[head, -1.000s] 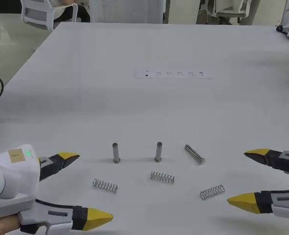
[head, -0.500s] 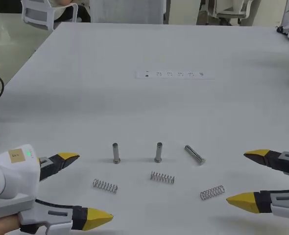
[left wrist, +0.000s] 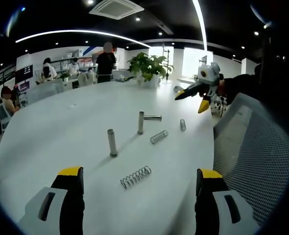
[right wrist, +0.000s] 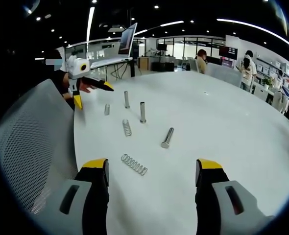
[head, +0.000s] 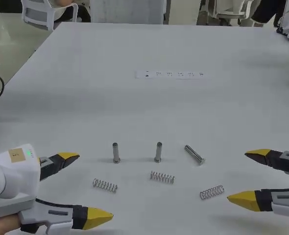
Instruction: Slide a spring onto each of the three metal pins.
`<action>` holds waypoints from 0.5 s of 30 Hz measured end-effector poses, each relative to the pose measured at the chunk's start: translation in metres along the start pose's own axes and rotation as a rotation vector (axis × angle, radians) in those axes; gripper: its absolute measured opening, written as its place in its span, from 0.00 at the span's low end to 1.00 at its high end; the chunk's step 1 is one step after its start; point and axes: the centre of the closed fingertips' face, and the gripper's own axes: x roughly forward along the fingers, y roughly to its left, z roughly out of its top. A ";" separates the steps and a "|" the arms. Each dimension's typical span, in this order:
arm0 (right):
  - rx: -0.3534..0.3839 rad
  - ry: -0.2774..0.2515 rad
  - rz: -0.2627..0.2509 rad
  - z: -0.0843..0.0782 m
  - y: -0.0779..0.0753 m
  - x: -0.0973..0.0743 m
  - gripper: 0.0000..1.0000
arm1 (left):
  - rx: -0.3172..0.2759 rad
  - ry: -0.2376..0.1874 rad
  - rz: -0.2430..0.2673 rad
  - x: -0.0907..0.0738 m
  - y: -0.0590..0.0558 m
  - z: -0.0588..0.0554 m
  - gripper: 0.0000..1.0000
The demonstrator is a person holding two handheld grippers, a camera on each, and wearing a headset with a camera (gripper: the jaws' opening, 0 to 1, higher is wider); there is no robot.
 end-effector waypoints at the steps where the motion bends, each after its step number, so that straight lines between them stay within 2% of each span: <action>1: 0.000 0.002 -0.001 0.000 -0.001 0.000 0.72 | 0.000 -0.003 0.000 0.000 0.000 0.001 0.93; 15: -0.027 0.003 -0.008 0.015 -0.008 0.003 0.70 | -0.005 -0.015 0.008 -0.002 -0.001 0.001 0.92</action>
